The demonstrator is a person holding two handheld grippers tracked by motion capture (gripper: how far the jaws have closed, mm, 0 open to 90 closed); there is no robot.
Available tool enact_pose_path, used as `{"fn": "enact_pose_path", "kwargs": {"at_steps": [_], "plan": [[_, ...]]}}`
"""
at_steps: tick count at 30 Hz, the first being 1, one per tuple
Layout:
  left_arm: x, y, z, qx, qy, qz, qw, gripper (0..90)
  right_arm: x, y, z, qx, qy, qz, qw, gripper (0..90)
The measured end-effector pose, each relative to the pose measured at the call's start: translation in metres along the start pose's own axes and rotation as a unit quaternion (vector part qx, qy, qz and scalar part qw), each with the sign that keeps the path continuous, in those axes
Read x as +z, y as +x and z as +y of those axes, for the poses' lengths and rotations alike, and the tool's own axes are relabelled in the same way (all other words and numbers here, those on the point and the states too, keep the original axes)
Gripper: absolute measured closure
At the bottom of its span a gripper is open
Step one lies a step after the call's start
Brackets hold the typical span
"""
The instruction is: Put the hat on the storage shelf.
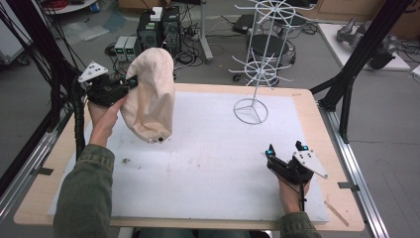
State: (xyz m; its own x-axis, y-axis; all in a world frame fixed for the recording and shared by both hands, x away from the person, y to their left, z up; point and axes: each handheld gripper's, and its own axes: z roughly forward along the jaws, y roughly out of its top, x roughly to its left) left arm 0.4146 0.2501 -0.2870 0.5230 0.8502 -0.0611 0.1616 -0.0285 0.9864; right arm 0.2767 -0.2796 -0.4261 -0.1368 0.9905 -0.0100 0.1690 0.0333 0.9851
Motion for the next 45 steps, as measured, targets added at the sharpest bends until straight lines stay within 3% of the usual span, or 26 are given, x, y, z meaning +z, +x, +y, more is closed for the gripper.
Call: {"fn": "enact_pose_path", "kwargs": {"at_steps": [4,8,14,22,34,36,41,45], "plan": [[-0.006,-0.004,0.014,0.003,-0.019,-0.003,0.9998,78.0,0.000,0.000,0.000,0.003,0.000,0.001,1.0000,8.2],[-0.014,-0.012,0.030,-0.005,-0.059,-0.014,0.9981,77.9,0.001,0.001,-0.001,0.015,0.008,0.010,0.9998,8.1],[-0.016,-0.024,0.050,-0.007,-0.097,-0.033,0.9947,77.9,0.000,0.002,-0.001,0.016,0.006,0.013,0.9998,8.2],[-0.012,-0.046,0.078,-0.001,-0.133,-0.076,0.9882,77.9,-0.003,0.002,0.000,0.014,-0.002,0.017,0.9997,8.2],[0.022,-0.087,0.122,0.028,-0.139,-0.125,0.9820,77.7,-0.004,0.000,0.000,0.018,-0.002,0.015,0.9997,8.2],[0.030,-0.094,0.130,0.032,-0.138,-0.138,0.9803,77.5,-0.004,0.000,0.000,0.020,-0.002,0.014,0.9997,8.2],[0.050,-0.111,0.147,0.026,-0.149,-0.181,0.9717,77.4,-0.003,0.000,-0.001,0.017,0.001,0.015,0.9997,8.2],[0.067,-0.125,0.157,0.030,-0.148,-0.185,0.9710,77.4,-0.004,-0.001,0.000,0.017,-0.002,0.014,0.9998,8.2]]}}
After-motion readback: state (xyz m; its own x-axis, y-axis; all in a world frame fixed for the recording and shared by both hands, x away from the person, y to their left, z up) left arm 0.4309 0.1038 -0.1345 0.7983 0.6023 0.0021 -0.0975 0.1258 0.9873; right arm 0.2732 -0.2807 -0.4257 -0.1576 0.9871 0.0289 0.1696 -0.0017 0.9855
